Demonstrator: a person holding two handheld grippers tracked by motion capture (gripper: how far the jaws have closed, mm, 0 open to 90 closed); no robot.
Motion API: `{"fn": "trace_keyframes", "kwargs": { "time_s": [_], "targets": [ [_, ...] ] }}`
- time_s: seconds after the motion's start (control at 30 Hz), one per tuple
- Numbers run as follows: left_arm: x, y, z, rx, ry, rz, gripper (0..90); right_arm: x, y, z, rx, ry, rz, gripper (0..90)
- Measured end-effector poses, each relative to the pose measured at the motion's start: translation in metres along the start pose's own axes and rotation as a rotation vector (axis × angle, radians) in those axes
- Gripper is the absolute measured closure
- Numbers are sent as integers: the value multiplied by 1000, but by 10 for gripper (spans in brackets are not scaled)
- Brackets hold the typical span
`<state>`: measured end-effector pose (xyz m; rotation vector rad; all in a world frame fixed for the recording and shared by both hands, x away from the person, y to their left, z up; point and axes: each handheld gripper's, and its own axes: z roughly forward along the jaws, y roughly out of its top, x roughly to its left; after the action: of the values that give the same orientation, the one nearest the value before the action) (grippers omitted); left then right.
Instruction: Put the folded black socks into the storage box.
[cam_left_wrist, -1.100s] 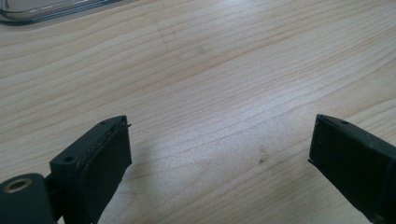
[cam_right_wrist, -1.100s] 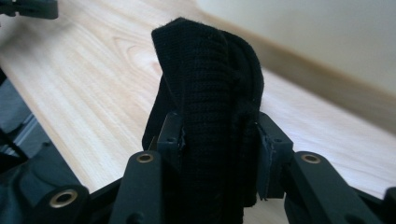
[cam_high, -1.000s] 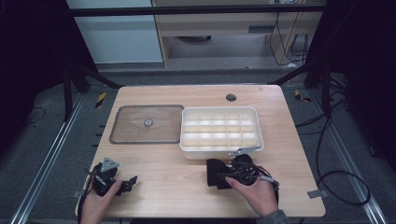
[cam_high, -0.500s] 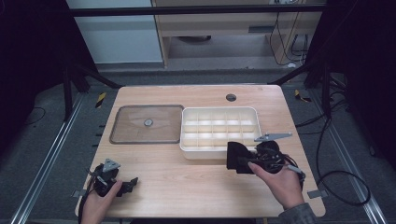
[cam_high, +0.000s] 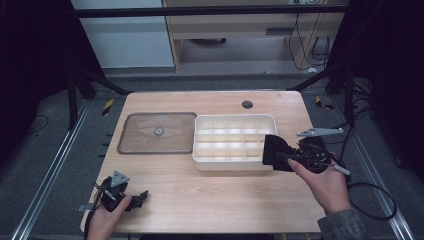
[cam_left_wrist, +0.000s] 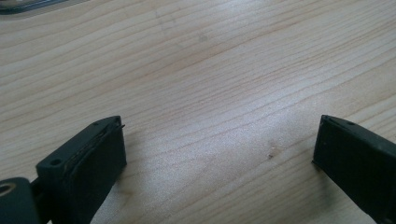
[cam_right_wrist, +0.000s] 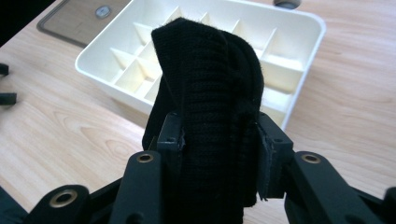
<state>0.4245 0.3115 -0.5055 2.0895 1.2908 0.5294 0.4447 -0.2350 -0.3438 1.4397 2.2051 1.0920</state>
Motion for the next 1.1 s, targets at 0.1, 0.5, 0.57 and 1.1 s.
{"fn": "trace_keyframes", "kwargs": {
  "time_s": [0.1,0.5,0.57,1.1],
  "targets": [
    [0,-2,1,-18,0,2,0,-5,5,-5,-3,-17,-4,610],
    [2,-3,2,-33,-7,18,0,-25,29,-1,35,-68,2,610],
    [2,-3,2,-33,-8,19,0,-28,34,2,42,-78,6,611],
    [1,-5,0,-30,-11,21,0,-20,59,34,112,-128,-66,610]
  ]
}}
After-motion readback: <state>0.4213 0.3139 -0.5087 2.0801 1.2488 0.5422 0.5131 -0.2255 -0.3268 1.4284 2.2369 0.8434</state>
